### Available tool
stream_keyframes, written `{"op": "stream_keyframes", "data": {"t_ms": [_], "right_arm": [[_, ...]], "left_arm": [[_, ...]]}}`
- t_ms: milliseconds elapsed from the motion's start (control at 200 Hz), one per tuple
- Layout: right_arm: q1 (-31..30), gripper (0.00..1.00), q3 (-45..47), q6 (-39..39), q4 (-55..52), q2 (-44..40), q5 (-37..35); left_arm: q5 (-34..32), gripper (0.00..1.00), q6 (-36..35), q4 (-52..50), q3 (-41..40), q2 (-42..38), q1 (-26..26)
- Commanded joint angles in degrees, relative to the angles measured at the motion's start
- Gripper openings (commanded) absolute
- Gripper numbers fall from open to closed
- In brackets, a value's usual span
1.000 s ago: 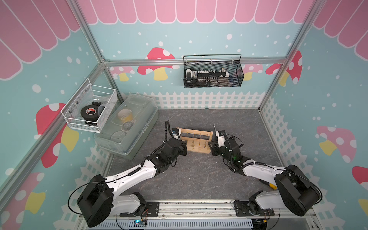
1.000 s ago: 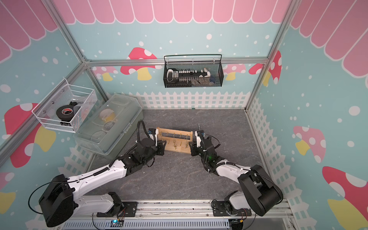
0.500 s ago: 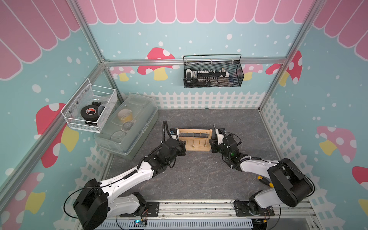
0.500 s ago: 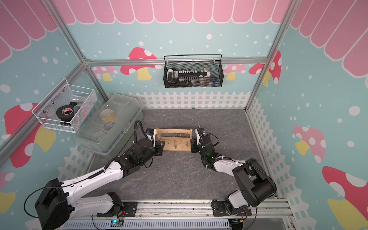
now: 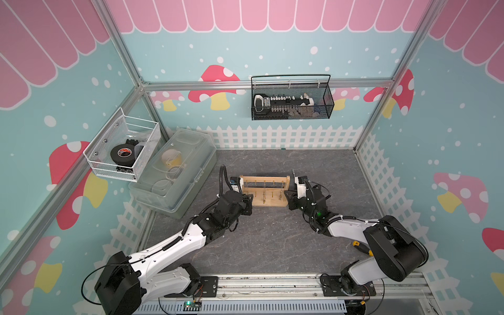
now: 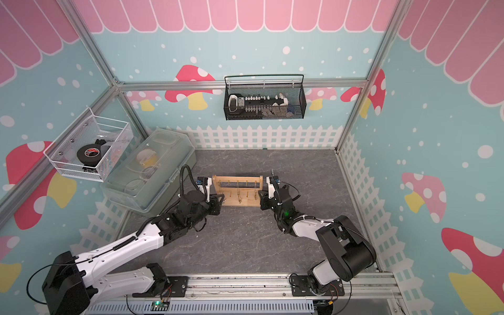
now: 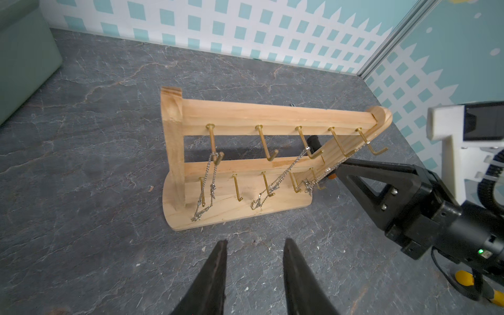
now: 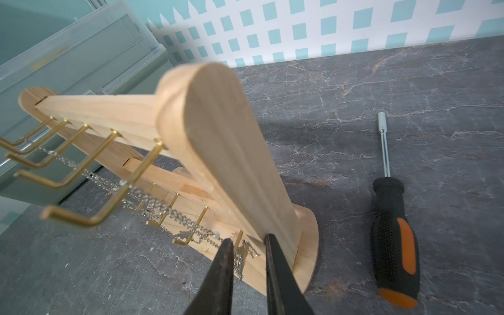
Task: Hang the necklace on the jewelry display stand
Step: Hang the necklace on the stand.
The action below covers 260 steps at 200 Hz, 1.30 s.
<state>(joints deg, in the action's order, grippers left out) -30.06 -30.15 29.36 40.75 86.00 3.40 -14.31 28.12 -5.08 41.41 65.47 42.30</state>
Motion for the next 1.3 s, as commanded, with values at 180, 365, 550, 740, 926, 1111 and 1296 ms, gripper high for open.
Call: {"op": "stream_keyframes", "data": {"t_ms": [180, 365, 550, 740, 926, 1111, 1296], "right_arm": [[-3.31, 0.25, 3.12, -1.12, 5.26, -1.02, -5.53], [-3.43, 0.25, 4.79, -0.71, 1.80, -5.34, -6.10], [-5.86, 0.22, 5.63, -1.57, 1.74, -7.41, -7.36], [-9.83, 0.21, 5.85, -2.32, 5.08, -5.77, -13.44], [-12.78, 0.20, 4.99, -4.48, 10.31, -1.69, -21.01], [-13.31, 0.19, 3.94, -5.47, 13.91, 1.31, -24.25], [-13.40, 0.18, 1.93, -6.32, 13.33, 2.50, -24.08]], "left_arm": [[-0.45, 0.35, 0.68, -1.22, 0.84, 0.53, -0.11], [-0.59, 0.35, 0.75, -1.85, 1.13, -0.16, -0.20], [-0.99, 0.35, 1.32, -2.64, 1.15, -0.83, -0.20], [-2.35, 0.35, 2.06, -3.56, 0.26, -1.96, -0.29], [-3.62, 0.36, 2.64, -5.18, -0.67, -2.81, -1.11], [-1.79, 0.35, 2.73, -5.29, -1.58, -2.89, -3.25], [-0.73, 0.36, 2.55, -4.46, -2.03, -2.74, -4.14]]}}
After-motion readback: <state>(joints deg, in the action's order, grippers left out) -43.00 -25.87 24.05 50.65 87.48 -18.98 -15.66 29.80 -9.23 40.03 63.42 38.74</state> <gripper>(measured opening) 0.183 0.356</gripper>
